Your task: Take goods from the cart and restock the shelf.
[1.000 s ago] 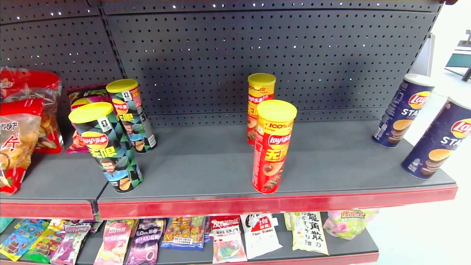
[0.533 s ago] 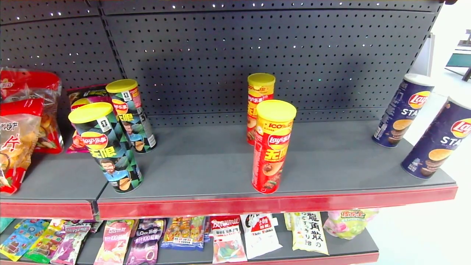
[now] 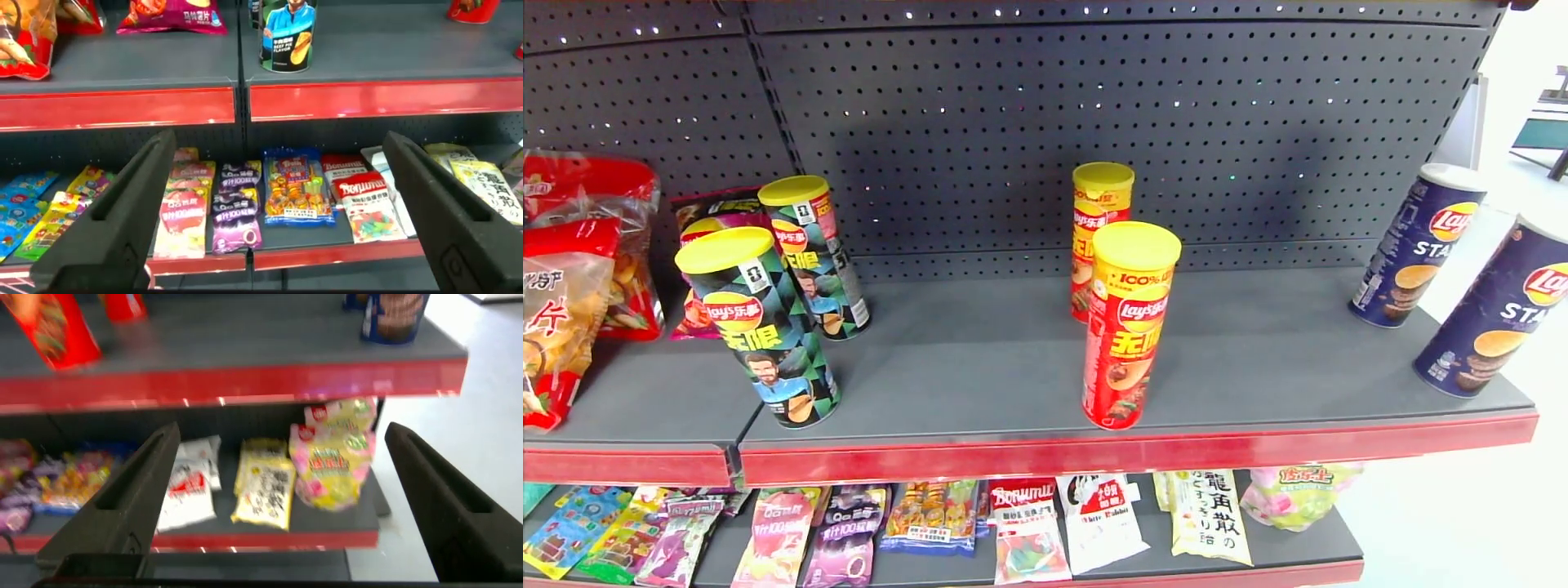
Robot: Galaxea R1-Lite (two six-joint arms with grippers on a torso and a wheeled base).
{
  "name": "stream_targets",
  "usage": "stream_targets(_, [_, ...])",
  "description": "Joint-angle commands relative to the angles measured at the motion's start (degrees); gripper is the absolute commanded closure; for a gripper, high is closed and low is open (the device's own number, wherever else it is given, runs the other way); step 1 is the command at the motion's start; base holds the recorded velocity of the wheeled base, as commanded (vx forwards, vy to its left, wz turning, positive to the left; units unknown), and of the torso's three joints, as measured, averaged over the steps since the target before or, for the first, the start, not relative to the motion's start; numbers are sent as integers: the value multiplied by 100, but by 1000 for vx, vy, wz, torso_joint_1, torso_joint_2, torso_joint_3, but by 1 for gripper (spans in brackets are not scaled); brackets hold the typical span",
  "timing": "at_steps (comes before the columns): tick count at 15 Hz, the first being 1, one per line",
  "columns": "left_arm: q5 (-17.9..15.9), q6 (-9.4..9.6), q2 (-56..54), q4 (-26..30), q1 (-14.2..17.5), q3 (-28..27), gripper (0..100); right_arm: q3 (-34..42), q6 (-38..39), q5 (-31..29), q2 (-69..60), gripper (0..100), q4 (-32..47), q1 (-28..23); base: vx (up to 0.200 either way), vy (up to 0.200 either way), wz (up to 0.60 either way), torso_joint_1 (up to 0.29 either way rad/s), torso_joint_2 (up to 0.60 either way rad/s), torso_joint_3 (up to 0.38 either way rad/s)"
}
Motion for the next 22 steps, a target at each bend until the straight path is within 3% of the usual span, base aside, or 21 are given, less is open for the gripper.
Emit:
stream_targets(1, [2, -1, -16, 2, 0, 1, 0, -1971, 478, 60, 1657, 0, -110, 234, 0, 0, 0, 0, 0, 0])
stream_targets(3, [2, -1, -16, 2, 0, 1, 0, -2385, 460, 96, 2079, 0, -101, 313, 0, 0, 0, 0, 0, 0])
stream_targets(4, [2, -1, -16, 2, 0, 1, 0, -3281, 109, 509, 3555, 0, -118, 682, 0, 0, 0, 0, 0, 0])
stream_targets(6, [2, -1, -16, 2, 0, 1, 0, -3255, -146, 764, 4452, 0, -162, 1087, 0, 0, 0, 0, 0, 0])
stream_targets(11, [2, -1, -16, 2, 0, 1, 0, -3096, -146, 702, 6025, 0, -171, 2010, 0, 0, 0, 0, 0, 0])
stream_targets(14, [2, -1, -16, 2, 0, 1, 0, -3176, -111, -256, 6974, 0, -241, 2748, 0, 0, 0, 0, 0, 0])
stream_targets(16, [2, -1, -16, 2, 0, 1, 0, -3140, -102, -836, 7739, 0, -1120, 3029, 0, 0, 0, 0, 0, 0])
stream_targets(18, [2, -1, -16, 2, 0, 1, 0, -3176, -128, -1135, 8407, 0, -1955, 3047, 0, 0, 0, 0, 0, 0])
stream_targets(22, [2, -1, -16, -7, 0, 1, 0, -3360, -102, -1161, 8882, 0, -2166, 3047, 0, 0, 0, 0, 0, 0])
